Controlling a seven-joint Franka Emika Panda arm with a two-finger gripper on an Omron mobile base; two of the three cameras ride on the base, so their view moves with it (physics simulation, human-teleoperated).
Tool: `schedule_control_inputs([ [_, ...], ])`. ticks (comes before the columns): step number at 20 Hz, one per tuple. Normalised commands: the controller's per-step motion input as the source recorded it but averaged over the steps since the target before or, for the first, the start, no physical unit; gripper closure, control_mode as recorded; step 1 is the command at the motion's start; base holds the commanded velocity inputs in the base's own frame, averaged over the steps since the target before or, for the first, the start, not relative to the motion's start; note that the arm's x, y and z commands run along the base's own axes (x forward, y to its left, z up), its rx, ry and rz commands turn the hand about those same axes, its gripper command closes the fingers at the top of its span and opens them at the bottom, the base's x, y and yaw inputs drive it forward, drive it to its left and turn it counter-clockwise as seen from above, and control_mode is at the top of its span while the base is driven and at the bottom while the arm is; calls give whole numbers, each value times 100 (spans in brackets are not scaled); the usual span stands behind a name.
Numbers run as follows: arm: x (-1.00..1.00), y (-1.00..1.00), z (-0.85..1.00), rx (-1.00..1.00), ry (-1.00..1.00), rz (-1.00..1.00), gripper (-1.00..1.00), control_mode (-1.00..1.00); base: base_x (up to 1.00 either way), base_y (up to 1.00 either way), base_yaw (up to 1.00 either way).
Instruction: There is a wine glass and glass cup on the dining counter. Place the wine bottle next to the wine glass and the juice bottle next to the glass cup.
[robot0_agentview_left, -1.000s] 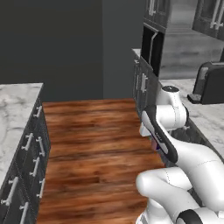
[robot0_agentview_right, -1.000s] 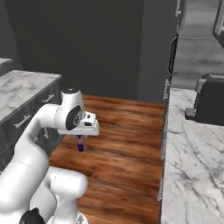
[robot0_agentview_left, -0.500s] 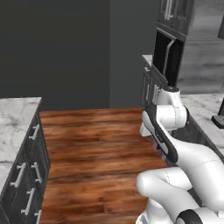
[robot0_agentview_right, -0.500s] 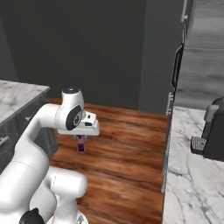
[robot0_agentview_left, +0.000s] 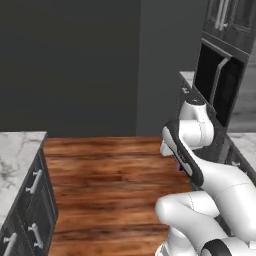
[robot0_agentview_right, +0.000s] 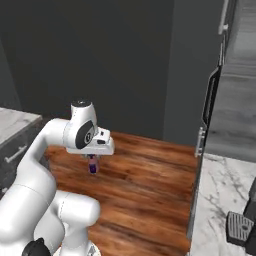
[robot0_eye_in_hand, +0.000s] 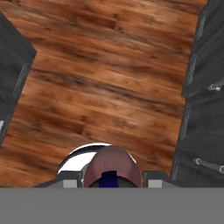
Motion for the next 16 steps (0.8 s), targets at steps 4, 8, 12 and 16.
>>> schedule_control_inputs([
  [4,0,0,0,0,0,0,100,100,94,0,16],
  [8,0,0,0,0,0,0,100,100,94,0,17],
  [12,0,0,0,0,0,0,100,100,94,0,18],
  [16,0,0,0,0,0,0,100,100,92,0,21],
])
